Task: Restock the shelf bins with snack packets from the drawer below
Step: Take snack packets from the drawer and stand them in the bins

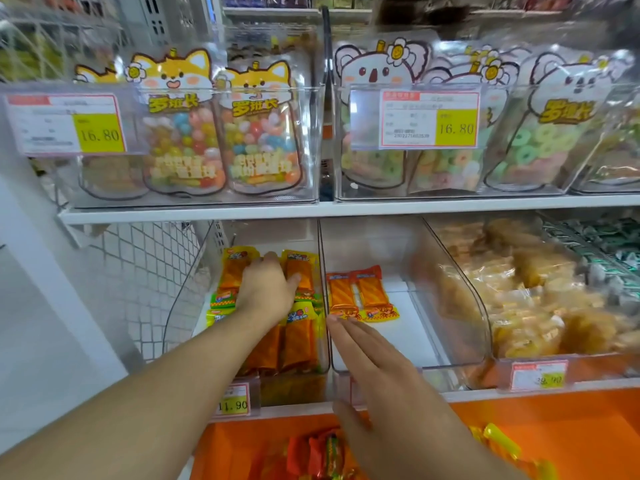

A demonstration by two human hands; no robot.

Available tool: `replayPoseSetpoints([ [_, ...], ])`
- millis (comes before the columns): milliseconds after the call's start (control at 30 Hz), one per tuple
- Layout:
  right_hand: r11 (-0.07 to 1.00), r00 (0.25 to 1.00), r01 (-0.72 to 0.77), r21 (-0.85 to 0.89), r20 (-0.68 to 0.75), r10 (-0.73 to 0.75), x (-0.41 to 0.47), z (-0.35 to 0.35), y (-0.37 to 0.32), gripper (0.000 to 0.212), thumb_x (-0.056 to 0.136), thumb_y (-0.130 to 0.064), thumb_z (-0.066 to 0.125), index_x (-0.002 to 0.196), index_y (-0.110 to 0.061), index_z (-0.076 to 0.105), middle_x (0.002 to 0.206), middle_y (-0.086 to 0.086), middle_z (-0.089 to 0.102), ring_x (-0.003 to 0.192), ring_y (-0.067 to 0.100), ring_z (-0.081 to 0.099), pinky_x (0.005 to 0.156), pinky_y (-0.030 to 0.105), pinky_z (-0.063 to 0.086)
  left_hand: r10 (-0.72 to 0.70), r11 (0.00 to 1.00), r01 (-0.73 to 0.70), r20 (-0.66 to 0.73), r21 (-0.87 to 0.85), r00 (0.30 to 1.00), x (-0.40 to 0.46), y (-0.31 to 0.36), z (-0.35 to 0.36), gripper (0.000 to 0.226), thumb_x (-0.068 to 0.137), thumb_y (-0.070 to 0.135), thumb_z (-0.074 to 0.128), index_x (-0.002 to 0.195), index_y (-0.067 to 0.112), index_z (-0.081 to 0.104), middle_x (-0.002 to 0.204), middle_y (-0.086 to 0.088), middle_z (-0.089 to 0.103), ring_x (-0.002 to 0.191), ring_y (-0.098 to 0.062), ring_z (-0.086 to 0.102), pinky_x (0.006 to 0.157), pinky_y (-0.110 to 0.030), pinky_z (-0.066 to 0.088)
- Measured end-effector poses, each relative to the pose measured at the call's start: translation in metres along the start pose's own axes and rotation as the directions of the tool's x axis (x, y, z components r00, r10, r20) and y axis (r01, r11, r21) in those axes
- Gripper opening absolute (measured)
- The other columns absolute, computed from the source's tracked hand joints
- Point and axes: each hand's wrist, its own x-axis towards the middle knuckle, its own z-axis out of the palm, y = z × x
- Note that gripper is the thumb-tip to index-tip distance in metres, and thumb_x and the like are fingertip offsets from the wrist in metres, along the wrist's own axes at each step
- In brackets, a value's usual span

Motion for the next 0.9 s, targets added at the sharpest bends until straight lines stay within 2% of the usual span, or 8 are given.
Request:
replayPoseSetpoints([
  [100,1.0,1.0,-0.004,0.002,0.011,0.004,0.001,-0.001,-0.001,0.086,0.103,-0.043,0.051,0.16,-0.051,-0.013,0.163,-0.04,-0.01,0.148,-0.017,-0.016,0.114,0.007,-0.006,-0.029,0.998,0.031,0.031,-0.061,0.999,-0.002,0.002,-0.001,0.044,0.098,0.044,0.064,0.123,0.008,0.062,0.118,-0.017,0.069,0.109,-0.038,0.065,0.085,-0.041,0.055],
  [367,0.998,0.999,-0.021,0.058,0.025,0.019,-0.001,-0.005,-0.003,0.087,0.103,-0.043,0.053,0.16,-0.052,-0.011,0.157,-0.047,-0.01,0.147,-0.017,-0.017,0.12,0.012,0.001,0.0,0.994,0.013,0.124,-0.109,0.992,-0.006,-0.003,-0.008,0.052,0.097,0.048,0.065,0.135,0.013,0.059,0.13,-0.012,0.068,0.12,-0.035,0.063,0.096,-0.04,0.054],
  [467,0.998,0.999,-0.019,0.06,0.033,0.017,-0.004,-0.009,-0.005,0.087,0.103,-0.044,0.054,0.16,-0.051,-0.011,0.148,-0.05,-0.01,0.147,-0.017,-0.018,0.123,0.015,0.003,0.013,0.99,0.003,0.113,-0.139,0.993,-0.015,-0.001,-0.017,0.06,0.097,0.045,0.066,0.147,0.014,0.05,0.136,-0.011,0.065,0.126,-0.035,0.059,0.099,-0.04,0.052],
  [567,0.996,0.999,-0.021,0.085,0.029,0.019,-0.013,-0.016,-0.007,0.081,0.105,-0.043,0.051,0.162,-0.048,-0.006,0.156,-0.045,-0.008,0.146,-0.017,-0.014,0.122,0.015,0.003,0.05,0.98,-0.036,0.064,-0.197,0.997,-0.031,-0.002,-0.03,0.058,0.098,0.041,0.066,0.147,0.013,0.05,0.139,-0.009,0.064,0.129,-0.033,0.058,0.104,-0.04,0.048],
  [667,0.99,1.0,-0.018,0.139,-0.014,0.02,-0.026,-0.024,-0.006,0.071,0.106,-0.043,0.05,0.162,-0.046,0.007,0.159,-0.041,0.005,0.138,-0.028,-0.006,0.112,0.0,0.007,0.097,0.954,-0.086,0.026,-0.287,0.995,-0.061,-0.004,-0.046,0.059,0.099,0.039,0.065,0.151,0.017,0.049,0.147,-0.003,0.059,0.135,-0.024,0.055,0.112,-0.038,0.044],
  [733,0.986,0.998,-0.046,0.162,-0.027,0.051,-0.037,-0.026,-0.004,0.066,0.105,-0.045,0.05,0.161,-0.045,0.015,0.159,-0.036,0.016,0.138,-0.027,0.004,0.103,-0.005,0.008,0.135,0.94,-0.134,-0.02,-0.314,0.991,-0.088,-0.002,-0.056,0.052,0.098,0.039,0.066,0.146,0.022,0.054,0.141,0.003,0.063,0.129,-0.017,0.058,0.109,-0.035,0.046],
  [800,0.983,0.995,-0.071,0.168,-0.052,0.081,-0.05,-0.026,-0.002,0.063,0.104,-0.046,0.053,0.16,-0.041,0.024,0.162,-0.026,0.027,0.147,-0.009,0.02,0.108,0.004,0.016,0.181,0.922,-0.203,-0.097,-0.329,0.979,-0.12,0.002,-0.063,0.043,0.095,0.038,0.069,0.135,0.026,0.061,0.126,0.009,0.068,0.117,-0.01,0.062,0.101,-0.034,0.051],
  [900,0.982,0.992,-0.081,0.168,-0.079,0.096,-0.072,-0.027,0.005,0.057,0.102,-0.042,0.057,0.155,-0.033,0.039,0.152,-0.016,0.046,0.134,0.002,0.044,0.106,0.015,0.037,0.227,0.858,-0.284,-0.181,-0.428,0.957,-0.177,0.017,-0.069,0.027,0.092,0.029,0.073,0.117,0.024,0.067,0.101,0.012,0.069,0.095,-0.003,0.064,0.081,-0.023,0.051],
])
